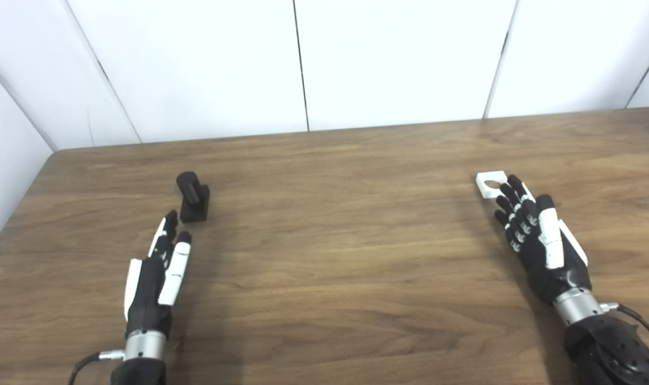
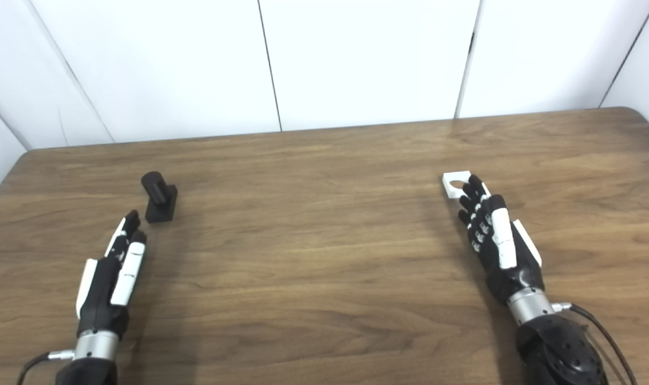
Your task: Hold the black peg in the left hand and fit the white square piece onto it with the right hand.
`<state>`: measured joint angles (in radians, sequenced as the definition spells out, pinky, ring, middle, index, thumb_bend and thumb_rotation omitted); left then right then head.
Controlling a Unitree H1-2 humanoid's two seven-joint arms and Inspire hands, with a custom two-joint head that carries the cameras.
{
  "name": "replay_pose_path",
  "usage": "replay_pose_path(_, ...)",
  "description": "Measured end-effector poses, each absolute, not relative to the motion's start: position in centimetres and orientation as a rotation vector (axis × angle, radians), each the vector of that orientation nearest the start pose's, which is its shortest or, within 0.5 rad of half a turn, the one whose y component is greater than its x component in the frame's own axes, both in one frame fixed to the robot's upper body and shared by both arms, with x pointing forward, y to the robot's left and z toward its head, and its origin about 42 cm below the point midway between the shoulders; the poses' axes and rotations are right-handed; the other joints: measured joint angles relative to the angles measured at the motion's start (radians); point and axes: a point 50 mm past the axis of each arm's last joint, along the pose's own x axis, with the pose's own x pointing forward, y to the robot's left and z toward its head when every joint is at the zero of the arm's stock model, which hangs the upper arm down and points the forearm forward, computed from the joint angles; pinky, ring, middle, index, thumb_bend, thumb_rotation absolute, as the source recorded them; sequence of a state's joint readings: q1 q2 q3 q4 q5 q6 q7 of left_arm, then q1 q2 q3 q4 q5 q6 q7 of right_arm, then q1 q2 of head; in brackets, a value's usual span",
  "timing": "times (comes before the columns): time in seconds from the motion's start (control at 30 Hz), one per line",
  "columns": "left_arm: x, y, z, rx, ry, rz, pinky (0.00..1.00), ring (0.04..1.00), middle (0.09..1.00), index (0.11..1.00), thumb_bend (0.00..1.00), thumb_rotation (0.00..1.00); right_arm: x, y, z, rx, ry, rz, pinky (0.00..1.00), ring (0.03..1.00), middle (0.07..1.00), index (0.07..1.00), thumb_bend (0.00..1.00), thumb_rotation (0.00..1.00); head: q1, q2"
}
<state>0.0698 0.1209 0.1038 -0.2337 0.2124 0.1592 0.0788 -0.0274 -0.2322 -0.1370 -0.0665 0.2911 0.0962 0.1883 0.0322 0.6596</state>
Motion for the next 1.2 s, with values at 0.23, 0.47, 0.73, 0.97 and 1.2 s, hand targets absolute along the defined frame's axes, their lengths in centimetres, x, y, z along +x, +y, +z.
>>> replay_pose_path(0.23, 27.2, 27.4, 15.6, 0.525, -0.062, 0.327, 1.00, 1.000, 0.968, 0.902, 0.59, 0.68, 29.1, -30.9, 13.2, 0.058, -0.038, 0.084, 1.00, 1.000, 1.000, 1.000, 0.67, 0.99, 0.002, -0.003)
replay_pose_path(0.47, 27.8, 26.7, 15.9, 0.696, -0.034, 0.396, 1.00, 0.983, 0.949, 0.872, 0.70, 0.57, 29.1, -30.9, 13.2, 0.058, -0.038, 0.085, 1.00, 1.000, 1.000, 1.000, 0.67, 0.97, -0.002, -0.008)
replay_pose_path(0.73, 29.5, 26.3, 16.0, 0.812, -0.021, 0.442, 1.00, 0.975, 0.941, 0.863, 0.77, 0.53, 29.1, -30.9, 13.2, 0.063, -0.039, 0.089, 1.00, 1.000, 1.000, 1.000, 0.66, 0.96, -0.005, -0.012)
replay_pose_path(0.97, 30.5, 26.3, 15.1, 0.938, 0.016, 0.451, 1.00, 0.982, 0.942, 0.861, 0.78, 0.49, 29.0, -31.0, 13.1, 0.068, -0.040, 0.086, 1.00, 1.000, 1.000, 1.000, 0.67, 0.94, 0.002, -0.020)
replay_pose_path(1.2, 32.0, 26.8, 15.0, 0.985, 0.042, 0.459, 1.00, 0.988, 0.944, 0.856, 0.77, 0.48, 29.1, -31.0, 13.1, 0.071, -0.045, 0.093, 1.00, 1.000, 1.000, 1.000, 0.66, 0.95, 0.002, -0.025)
